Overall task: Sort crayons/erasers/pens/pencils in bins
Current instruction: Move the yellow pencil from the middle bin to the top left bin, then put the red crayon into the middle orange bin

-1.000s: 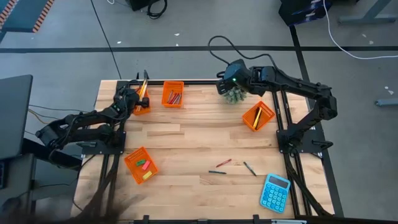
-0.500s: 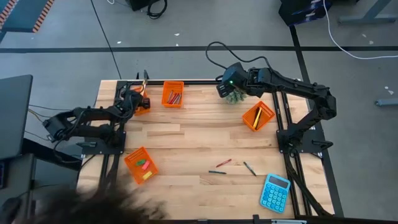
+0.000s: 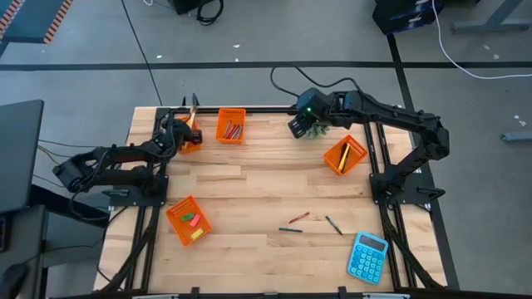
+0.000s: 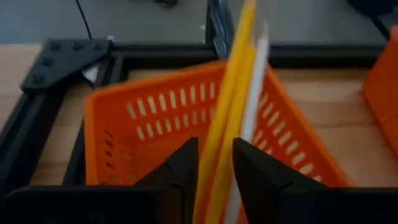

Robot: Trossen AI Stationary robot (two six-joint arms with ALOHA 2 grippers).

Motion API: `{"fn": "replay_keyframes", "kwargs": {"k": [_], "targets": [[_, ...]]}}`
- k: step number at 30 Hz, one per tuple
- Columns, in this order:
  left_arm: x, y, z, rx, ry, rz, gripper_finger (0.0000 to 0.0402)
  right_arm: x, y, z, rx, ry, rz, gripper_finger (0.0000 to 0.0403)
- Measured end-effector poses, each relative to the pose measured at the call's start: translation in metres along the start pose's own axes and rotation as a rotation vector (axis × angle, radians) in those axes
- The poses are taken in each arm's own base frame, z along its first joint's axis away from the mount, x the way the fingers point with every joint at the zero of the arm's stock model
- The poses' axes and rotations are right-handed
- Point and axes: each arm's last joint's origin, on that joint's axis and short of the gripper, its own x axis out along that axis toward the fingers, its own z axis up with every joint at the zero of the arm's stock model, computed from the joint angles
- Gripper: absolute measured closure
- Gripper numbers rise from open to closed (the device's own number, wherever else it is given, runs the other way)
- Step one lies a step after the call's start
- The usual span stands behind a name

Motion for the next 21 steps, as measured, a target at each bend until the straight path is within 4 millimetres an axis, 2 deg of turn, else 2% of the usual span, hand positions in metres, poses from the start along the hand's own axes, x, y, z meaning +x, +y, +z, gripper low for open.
{"fn": "replay_keyframes", "kwargs": {"k": [4, 7, 10, 12, 15, 17, 21], "targets": [[0.000, 0.000, -0.002, 0.014, 0.026, -0.023, 0.0268, 0.001, -0.003, 0.002, -0.052, -0.011, -0.029, 0.0197], [-0.001, 0.000, -0.003, 0.076, 0.048, -0.032, 0.0249, 0.002, -0.006, 0.004, 0.008, -0.039, -0.072, 0.0197], [-0.012, 0.000, -0.004, 0.114, 0.216, -0.110, 0.0230, 0.000, -0.005, 0.003, 0.048, 0.008, 0.000, 0.0197], [-0.019, -0.002, 0.006, 0.087, 0.225, -0.090, 0.0217, 0.000, -0.004, 0.001, 0.019, 0.036, 0.023, 0.0197], [-0.027, -0.007, 0.037, 0.058, 0.028, -0.005, 0.0200, 0.007, 0.000, 0.005, -0.107, -0.054, 0.011, 0.0197], [-0.032, -0.009, 0.049, 0.052, -0.028, 0.006, 0.0189, 0.011, -0.002, 0.007, -0.180, -0.074, 0.001, 0.0197], [-0.040, -0.008, 0.055, 0.086, 0.061, -0.014, 0.0174, 0.008, -0.010, 0.009, 0.001, -0.028, 0.046, 0.0197]]}}
